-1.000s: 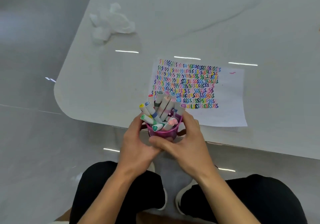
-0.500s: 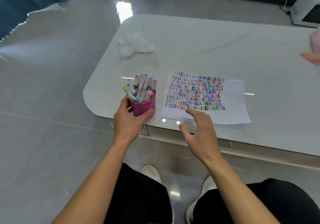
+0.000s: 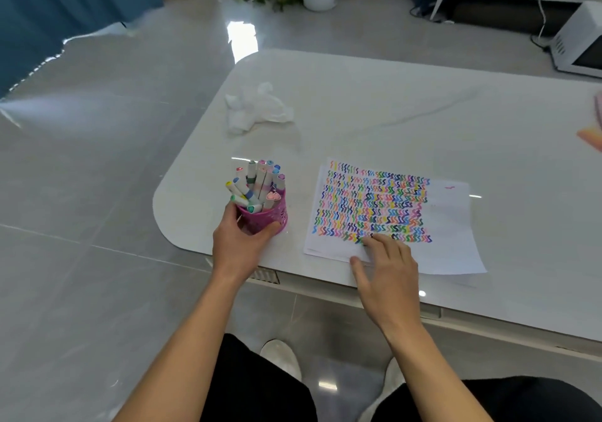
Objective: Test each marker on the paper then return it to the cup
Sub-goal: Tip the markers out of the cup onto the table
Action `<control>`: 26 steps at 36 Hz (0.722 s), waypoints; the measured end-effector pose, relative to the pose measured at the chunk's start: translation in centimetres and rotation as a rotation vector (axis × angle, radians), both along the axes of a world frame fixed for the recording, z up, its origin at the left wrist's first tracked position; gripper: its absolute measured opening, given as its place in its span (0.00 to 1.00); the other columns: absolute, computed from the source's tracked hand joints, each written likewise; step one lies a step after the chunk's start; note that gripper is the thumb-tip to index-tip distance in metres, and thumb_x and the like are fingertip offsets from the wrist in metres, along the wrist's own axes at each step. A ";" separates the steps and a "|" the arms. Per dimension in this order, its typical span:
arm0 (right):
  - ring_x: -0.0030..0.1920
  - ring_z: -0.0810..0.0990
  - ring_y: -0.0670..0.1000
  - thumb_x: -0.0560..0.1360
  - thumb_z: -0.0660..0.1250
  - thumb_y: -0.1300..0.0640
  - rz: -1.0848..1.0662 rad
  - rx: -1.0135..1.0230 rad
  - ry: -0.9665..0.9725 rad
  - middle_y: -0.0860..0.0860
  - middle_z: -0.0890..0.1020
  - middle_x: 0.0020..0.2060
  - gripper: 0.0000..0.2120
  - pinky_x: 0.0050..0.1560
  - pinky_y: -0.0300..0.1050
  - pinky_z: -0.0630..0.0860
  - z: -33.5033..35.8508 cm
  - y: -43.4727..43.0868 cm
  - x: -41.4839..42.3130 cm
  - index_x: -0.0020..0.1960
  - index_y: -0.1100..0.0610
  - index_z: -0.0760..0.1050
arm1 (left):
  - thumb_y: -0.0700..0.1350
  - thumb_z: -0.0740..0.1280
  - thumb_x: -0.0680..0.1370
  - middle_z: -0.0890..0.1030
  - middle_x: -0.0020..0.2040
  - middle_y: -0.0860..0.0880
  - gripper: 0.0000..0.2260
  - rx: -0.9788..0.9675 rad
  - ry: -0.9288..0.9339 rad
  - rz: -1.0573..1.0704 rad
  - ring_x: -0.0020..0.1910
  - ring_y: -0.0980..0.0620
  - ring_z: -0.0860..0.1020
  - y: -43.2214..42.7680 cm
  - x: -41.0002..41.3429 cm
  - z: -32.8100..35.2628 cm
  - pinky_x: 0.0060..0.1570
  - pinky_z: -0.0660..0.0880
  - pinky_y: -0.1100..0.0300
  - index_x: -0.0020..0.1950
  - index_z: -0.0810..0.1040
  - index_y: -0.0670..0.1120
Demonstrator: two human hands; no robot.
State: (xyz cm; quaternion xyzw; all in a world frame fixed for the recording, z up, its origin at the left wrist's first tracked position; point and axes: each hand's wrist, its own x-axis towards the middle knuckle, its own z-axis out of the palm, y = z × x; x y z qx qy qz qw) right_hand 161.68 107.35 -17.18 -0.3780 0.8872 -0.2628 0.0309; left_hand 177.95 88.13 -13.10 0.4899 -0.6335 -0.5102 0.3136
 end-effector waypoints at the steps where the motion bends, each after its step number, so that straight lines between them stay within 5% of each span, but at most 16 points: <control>1: 0.68 0.73 0.55 0.78 0.65 0.46 -0.002 0.003 0.001 0.51 0.80 0.65 0.21 0.68 0.54 0.70 -0.2 0.3 -0.2 0.66 0.54 0.80 | 0.39 0.80 0.69 0.83 0.53 0.61 0.25 -0.004 0.002 -0.003 0.49 0.67 0.81 0.0 -0.1 -0.1 0.53 0.78 0.64 0.61 0.76 0.53; 21: 0.66 0.74 0.55 0.75 0.64 0.47 -0.115 -0.047 0.018 0.50 0.80 0.63 0.20 0.68 0.53 0.70 -0.8 4.5 -3.1 0.63 0.54 0.80 | 0.42 0.79 0.71 0.80 0.54 0.63 0.25 -0.051 -0.029 -0.059 0.49 0.74 0.78 1.5 -1.9 -0.3 0.50 0.75 0.69 0.64 0.74 0.55; 26: 0.66 0.73 0.55 0.75 0.64 0.48 -0.132 -0.068 0.003 0.50 0.80 0.63 0.20 0.69 0.53 0.70 -0.9 4.8 -3.2 0.63 0.55 0.80 | 0.42 0.79 0.71 0.82 0.55 0.62 0.25 -0.057 -0.034 -0.075 0.50 0.71 0.80 1.9 -2.4 -0.4 0.54 0.77 0.64 0.63 0.74 0.56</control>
